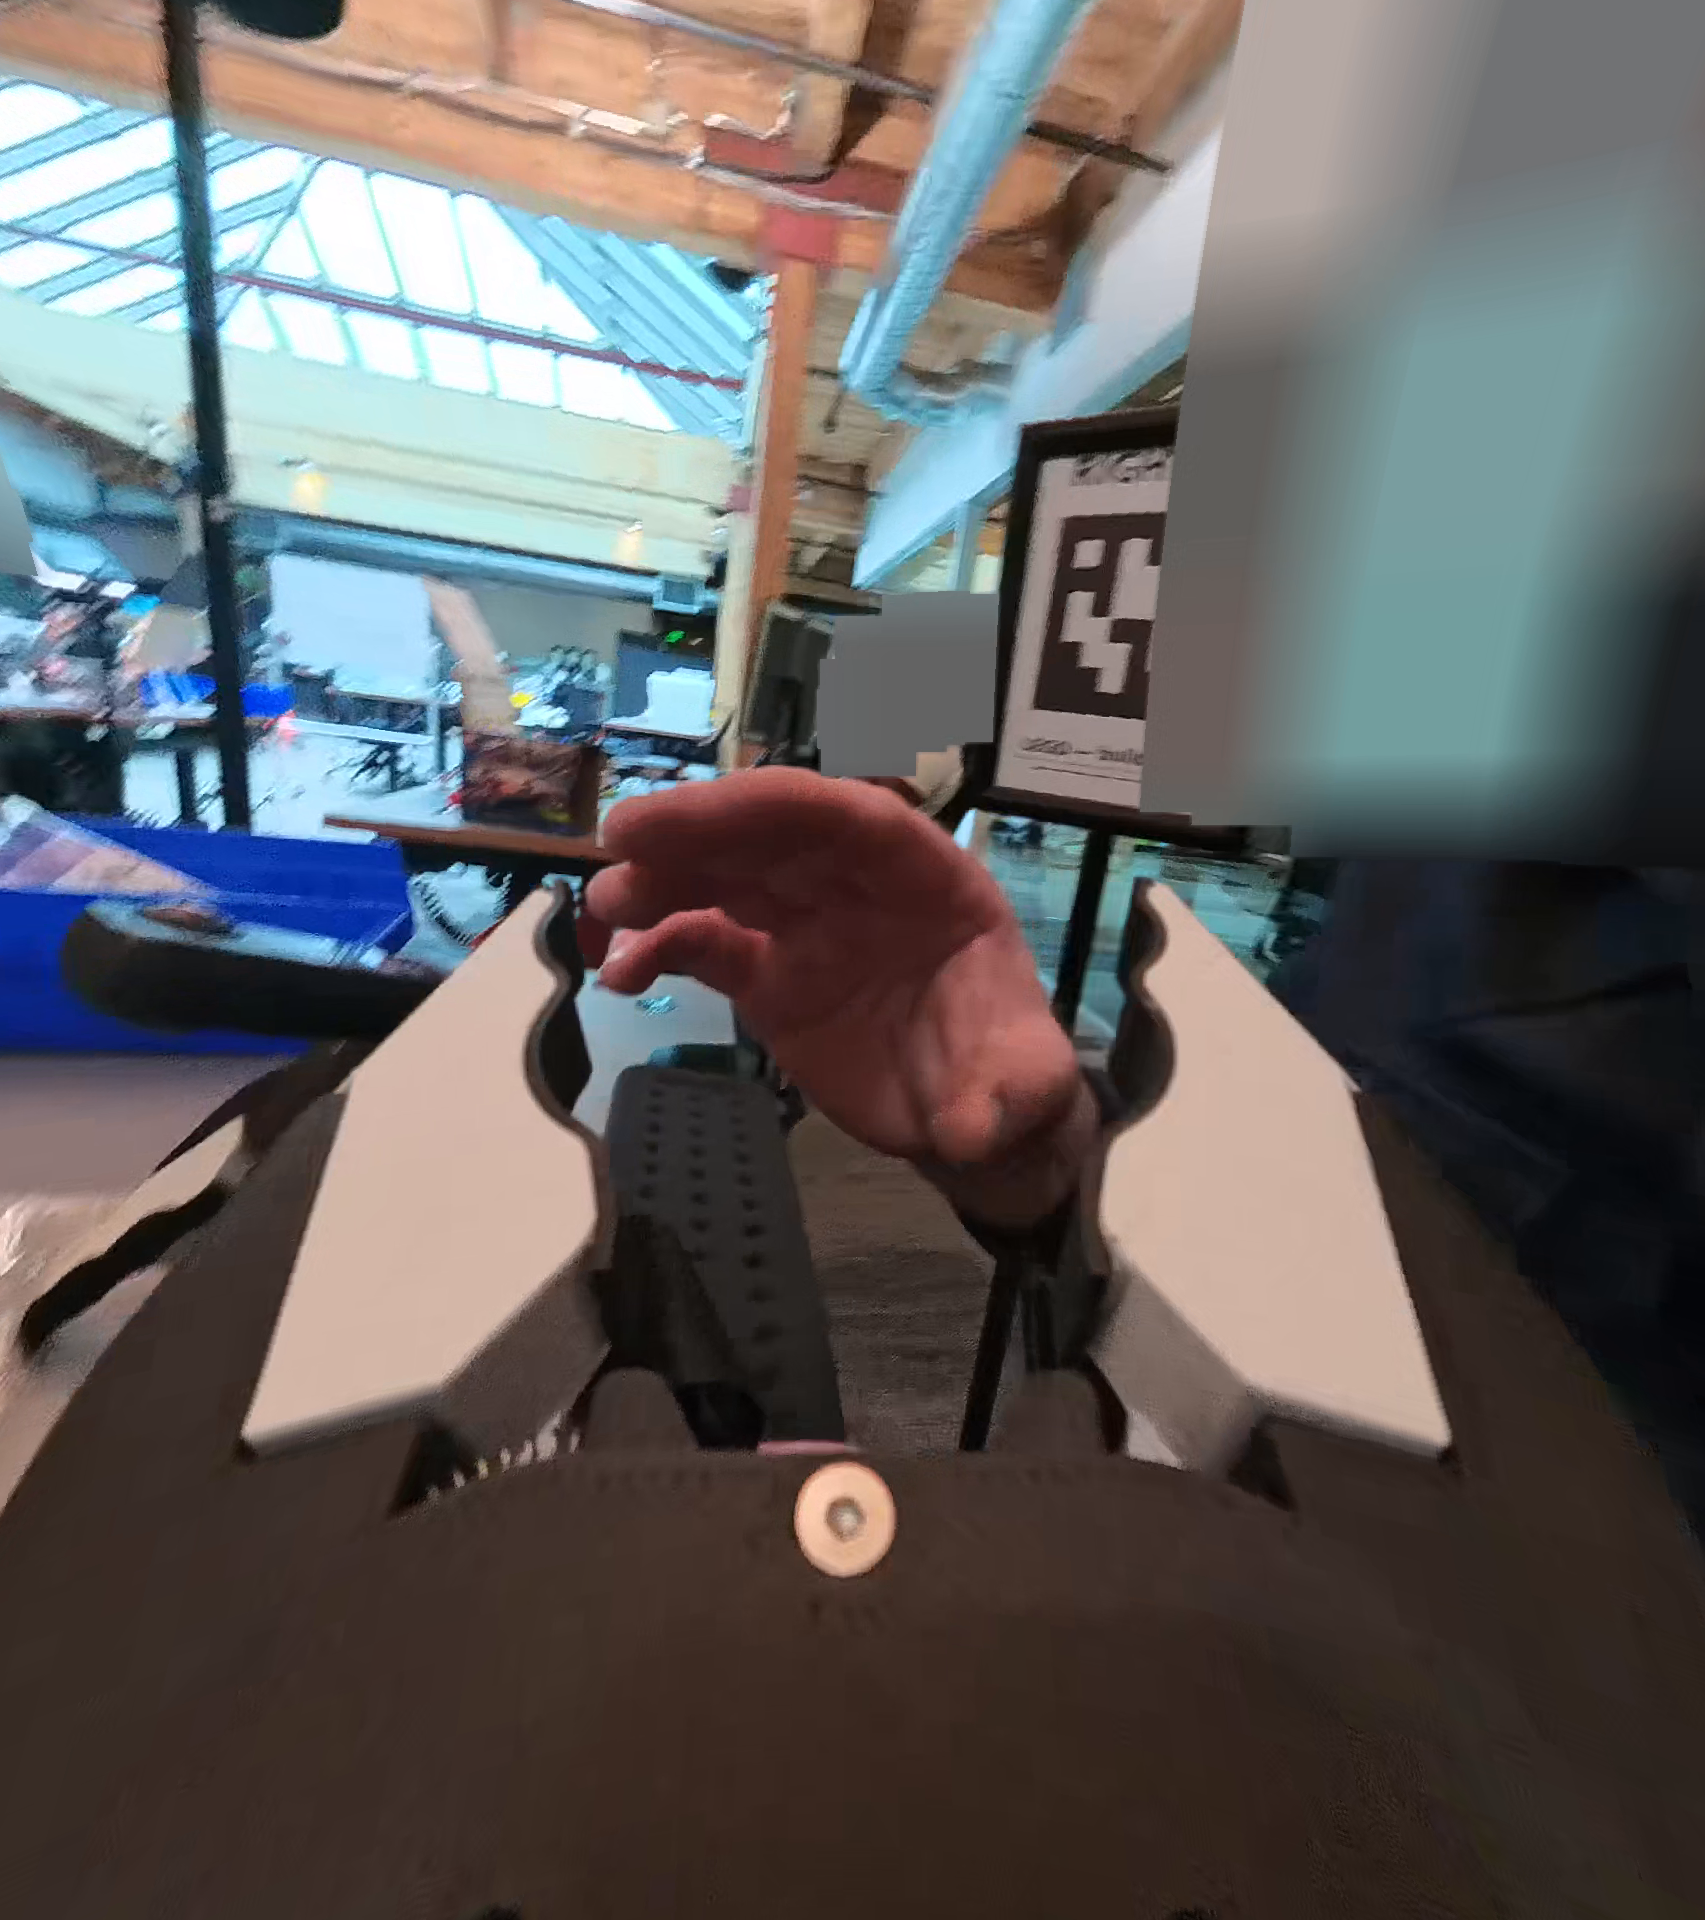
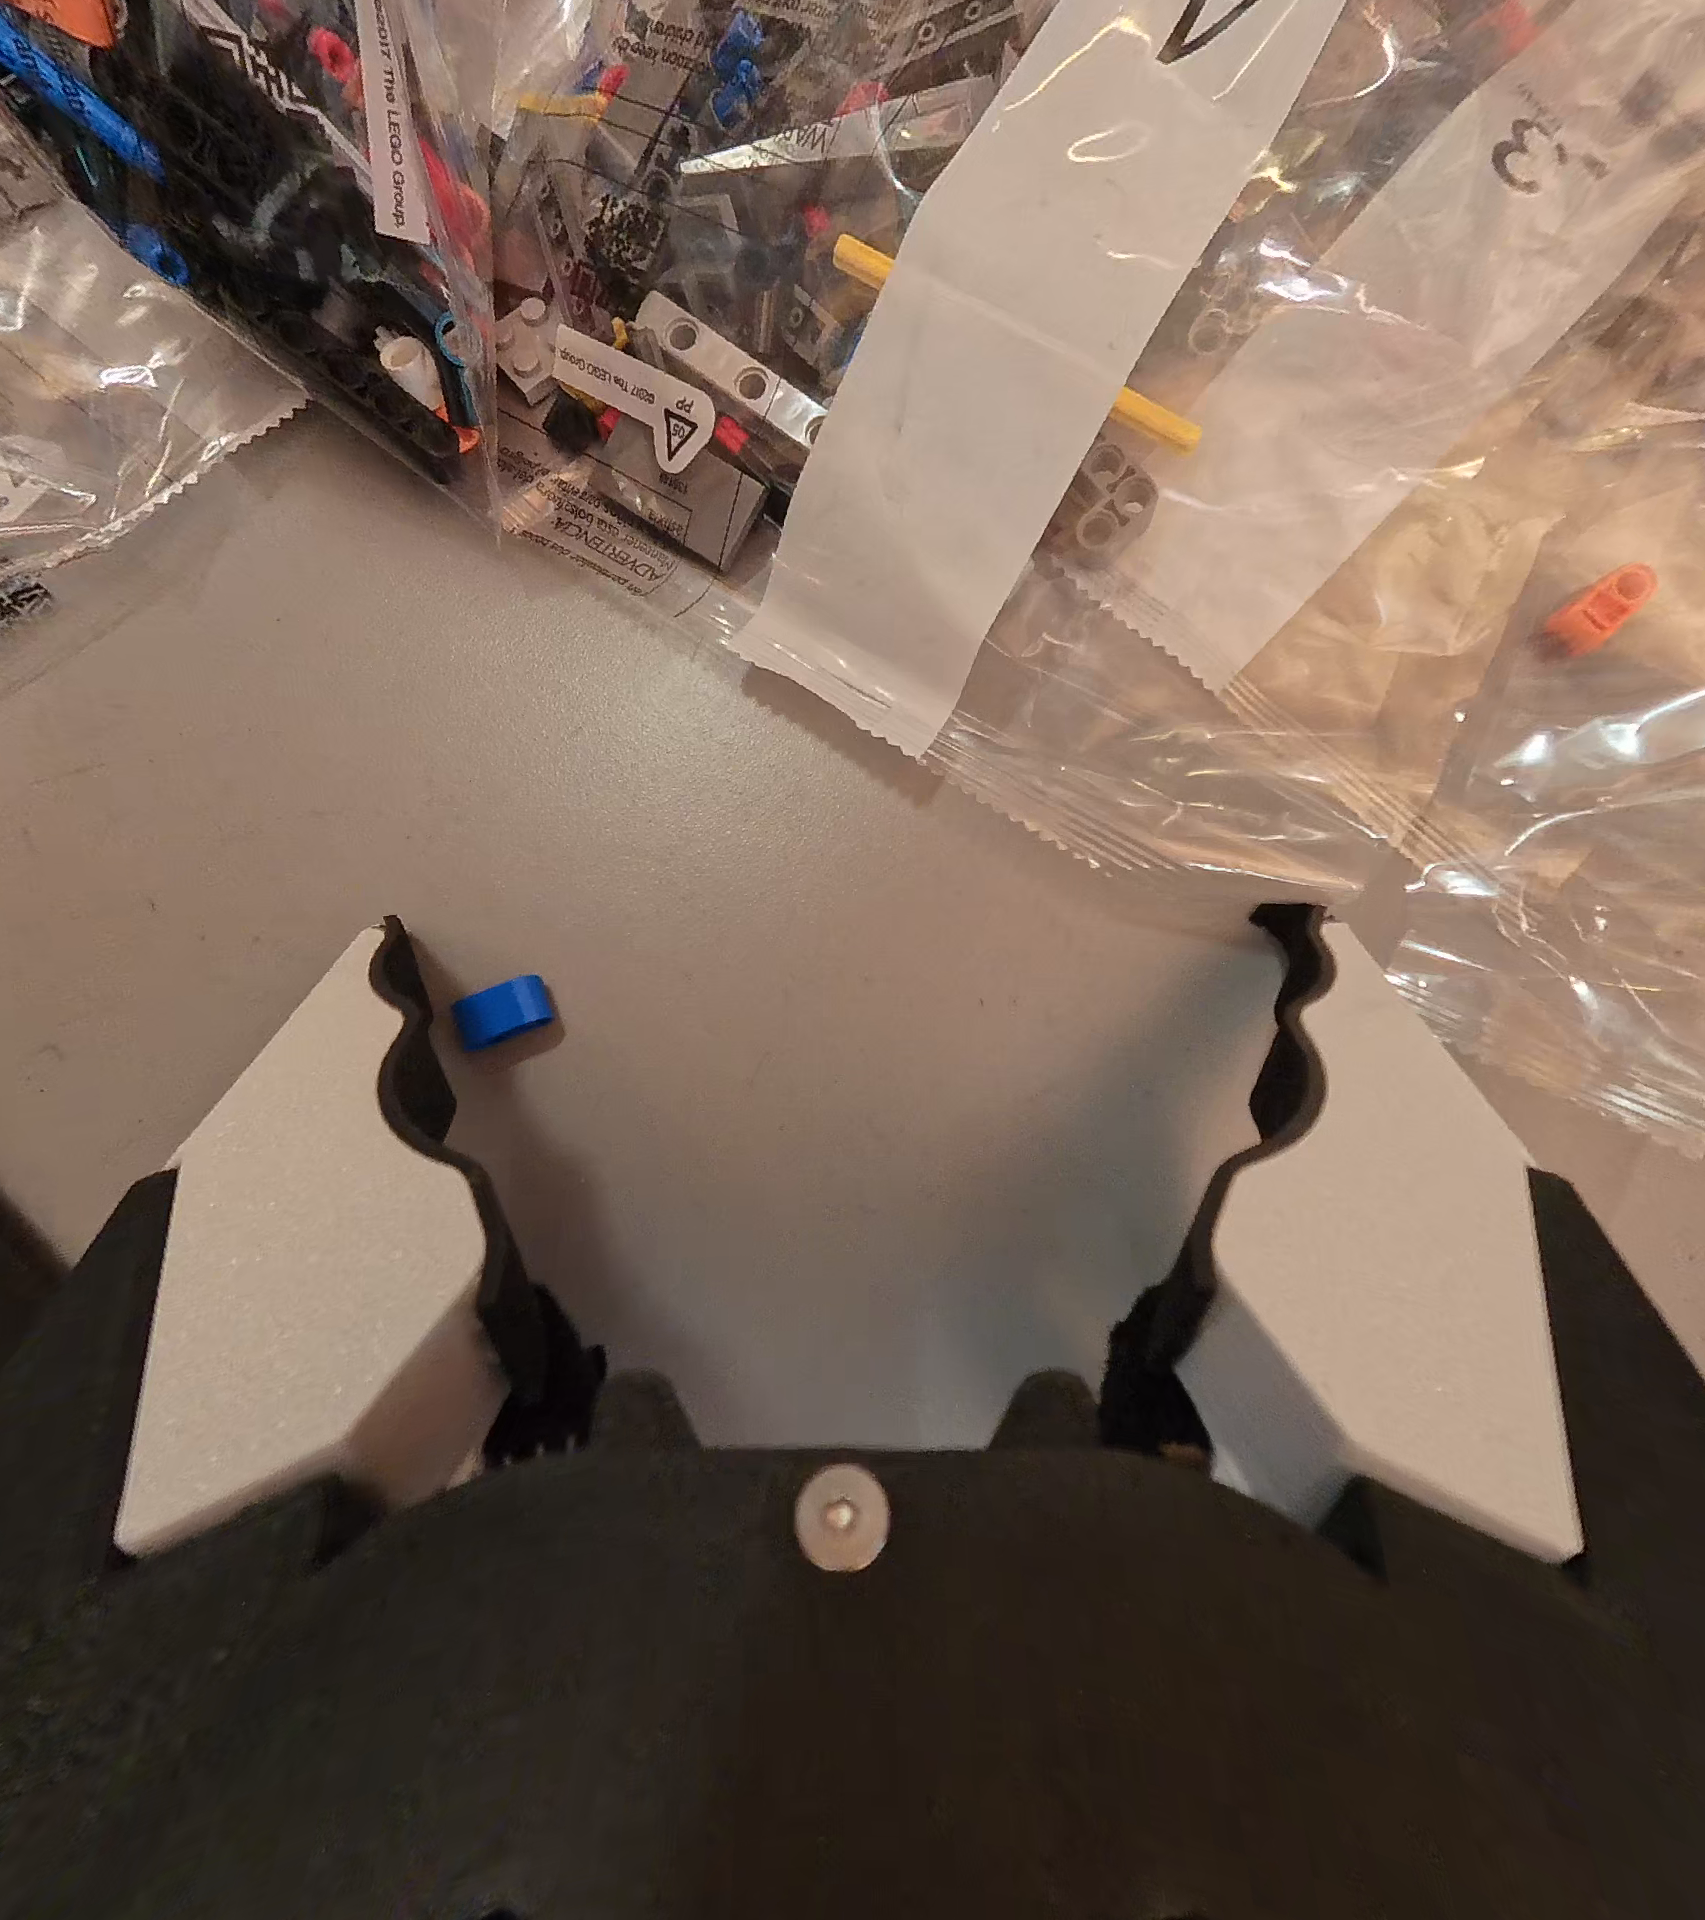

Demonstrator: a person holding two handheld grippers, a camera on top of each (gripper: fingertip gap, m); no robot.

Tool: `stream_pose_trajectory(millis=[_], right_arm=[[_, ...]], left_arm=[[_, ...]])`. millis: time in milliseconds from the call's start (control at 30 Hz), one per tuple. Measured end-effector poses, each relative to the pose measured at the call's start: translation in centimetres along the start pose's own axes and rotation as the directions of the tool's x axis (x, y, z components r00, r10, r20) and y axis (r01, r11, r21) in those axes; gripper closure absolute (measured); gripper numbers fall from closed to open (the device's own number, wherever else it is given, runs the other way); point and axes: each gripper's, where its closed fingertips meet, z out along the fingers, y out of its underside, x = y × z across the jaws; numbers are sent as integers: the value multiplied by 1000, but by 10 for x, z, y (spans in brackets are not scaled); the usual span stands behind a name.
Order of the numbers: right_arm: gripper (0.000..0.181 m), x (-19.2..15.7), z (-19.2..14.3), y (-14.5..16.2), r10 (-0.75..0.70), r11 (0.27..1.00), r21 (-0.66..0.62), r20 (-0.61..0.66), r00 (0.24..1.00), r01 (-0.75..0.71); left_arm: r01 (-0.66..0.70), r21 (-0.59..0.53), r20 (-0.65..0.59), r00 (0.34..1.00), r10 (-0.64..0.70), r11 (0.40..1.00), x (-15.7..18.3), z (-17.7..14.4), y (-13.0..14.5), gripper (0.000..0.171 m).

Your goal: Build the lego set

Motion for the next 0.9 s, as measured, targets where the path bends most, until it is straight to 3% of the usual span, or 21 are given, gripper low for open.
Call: stream_pose_trajectory(millis=[67,167,200,267,367,433,567,700,900], right_arm=[[26,0,0,0,0,1000,0,0,1000,0],[26,0,0,0,0,1000,0,0,1000,0],[26,0,0,0,0,1000,0,0,1000,0],[26,0,0,0,0,1000,0,0,1000,0],[26,0,0,0,0,1000,0,0,1000,0],[26,0,0,0,0,1000,0,0,1000,0],[26,0,0,0,0,1000,0,0,1000,0],[26,0,0,0,0,1000,0,0,1000,0],[26,0,0,0,2,1000,0,-2,1000,-2]], left_arm=[[13,59,-84,996,-8,998,13,-3,-9,65],[100,156,-218,974,-64,983,26,-17,-26,88],[101,176,-241,969,-57,979,28,-21,-29,109],[58,179,-249,968,-11,982,30,-27,-28,171],[-28,74,-69,997,33,997,4,-23,-12,171],[-84,-59,118,989,90,995,-27,-20,4,150],[-112,-270,343,917,204,956,-81,-19,28,123],[-13,-425,378,906,190,905,-117,-7,67,104],[152,-544,396,914,93,825,-143,15,119,102]])
